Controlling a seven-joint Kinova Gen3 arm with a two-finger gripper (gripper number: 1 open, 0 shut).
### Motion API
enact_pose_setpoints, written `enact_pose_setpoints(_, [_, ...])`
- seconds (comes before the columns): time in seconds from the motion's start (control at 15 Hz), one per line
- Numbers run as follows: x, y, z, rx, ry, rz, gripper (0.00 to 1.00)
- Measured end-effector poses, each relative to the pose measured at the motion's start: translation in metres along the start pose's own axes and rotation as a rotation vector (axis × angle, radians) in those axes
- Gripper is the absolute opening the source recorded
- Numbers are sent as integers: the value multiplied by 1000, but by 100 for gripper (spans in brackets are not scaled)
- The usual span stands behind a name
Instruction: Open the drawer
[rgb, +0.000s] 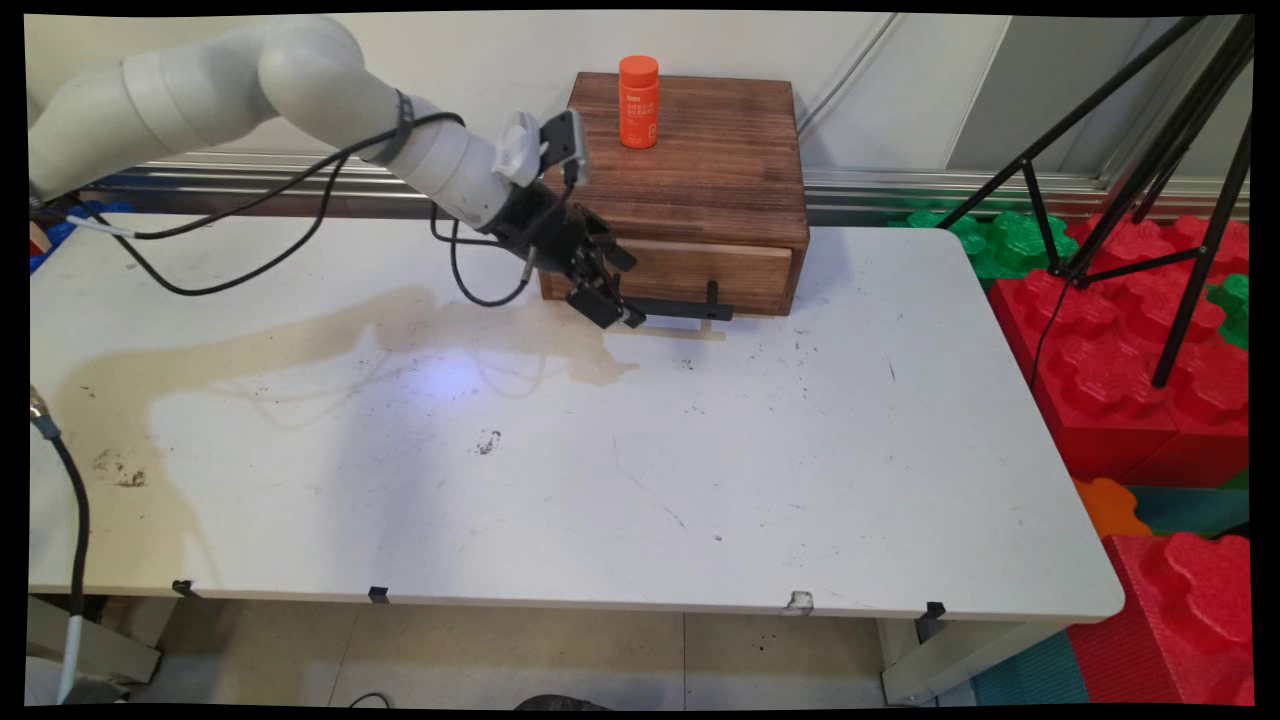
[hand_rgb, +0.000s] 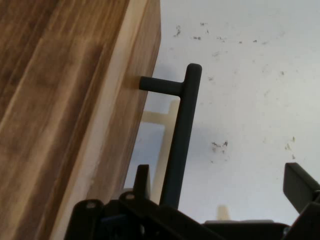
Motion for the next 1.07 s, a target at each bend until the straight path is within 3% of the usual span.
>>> enact_pose_setpoints(1.07, [2, 4, 44, -12, -75, 70, 100])
